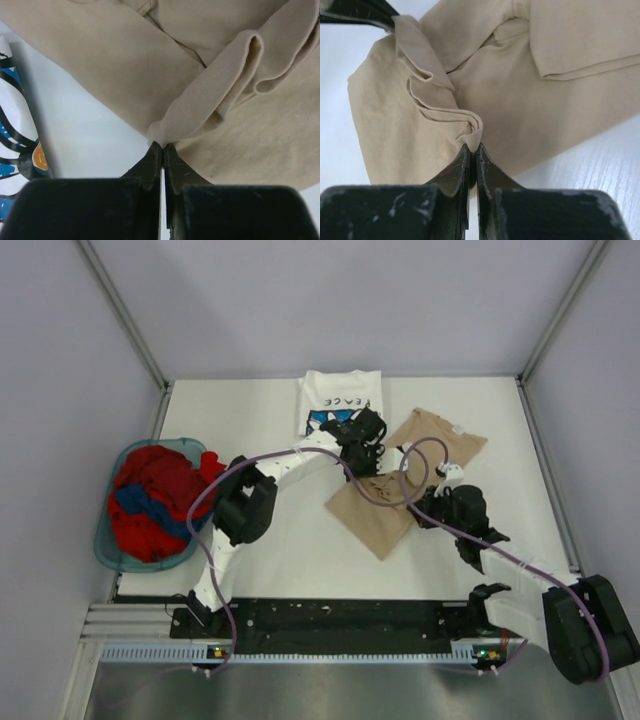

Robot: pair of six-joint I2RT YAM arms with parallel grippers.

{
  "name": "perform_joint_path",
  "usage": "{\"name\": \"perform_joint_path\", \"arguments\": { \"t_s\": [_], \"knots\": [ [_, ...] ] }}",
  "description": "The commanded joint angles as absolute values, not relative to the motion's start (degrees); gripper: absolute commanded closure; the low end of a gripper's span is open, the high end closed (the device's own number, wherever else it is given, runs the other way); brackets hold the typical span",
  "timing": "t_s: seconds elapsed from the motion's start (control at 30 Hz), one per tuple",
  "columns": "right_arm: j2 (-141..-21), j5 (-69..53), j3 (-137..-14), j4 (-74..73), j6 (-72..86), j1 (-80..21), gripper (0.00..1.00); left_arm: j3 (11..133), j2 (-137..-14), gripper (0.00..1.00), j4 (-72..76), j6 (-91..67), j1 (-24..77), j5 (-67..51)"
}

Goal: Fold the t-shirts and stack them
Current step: Fold the folded rectangular tshirt in 1/3 of the way

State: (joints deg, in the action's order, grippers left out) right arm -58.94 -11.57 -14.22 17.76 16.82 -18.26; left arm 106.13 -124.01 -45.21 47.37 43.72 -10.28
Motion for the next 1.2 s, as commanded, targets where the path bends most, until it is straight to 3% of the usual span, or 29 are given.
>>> {"name": "perform_joint_path", "arguments": {
  "t_s": [0.0,0.43,0.53,0.67,0.93,1.03,1.17],
  "knots": [
    [-62.13,-12.03,-14.94,23.29,20.48,-14.86,1.0,108.46,-125.85,1.0,-39.73,45.62,44.03,-6.59],
    [-74.17,-12.92,-23.73,14.25,25.66,-8.53,1.0,108.11,-129.2,0.99,-34.2,44.74,45.26,-1.94],
    [-75.58,-11.43,-25.05,11.7,27.24,-6.77,0.95,107.84,-129.02,0.87,-31.48,43.77,45.44,-0.53],
    [-77.34,-9.14,-26.8,8.97,30.31,-3.79,0.71,108.1,-129.2,0.63,-27.52,42.02,45.62,3.15],
    [-74.98,-7.75,-33.91,2.48,27.17,2.72,0.65,123.99,-130.25,0.34,-27.59,36.66,43.51,11.08],
    [-71.47,-10.7,-37.17,-2.45,23.3,2.72,0.62,125.43,-127.81,0.35,-32.06,34.72,41.93,7.06],
    [-69.35,-21.5,-37.97,-4.83,25.57,0.97,0.68,112.11,-117.98,0.53,-38.23,38.3,40.96,-11.3]
  ]
}}
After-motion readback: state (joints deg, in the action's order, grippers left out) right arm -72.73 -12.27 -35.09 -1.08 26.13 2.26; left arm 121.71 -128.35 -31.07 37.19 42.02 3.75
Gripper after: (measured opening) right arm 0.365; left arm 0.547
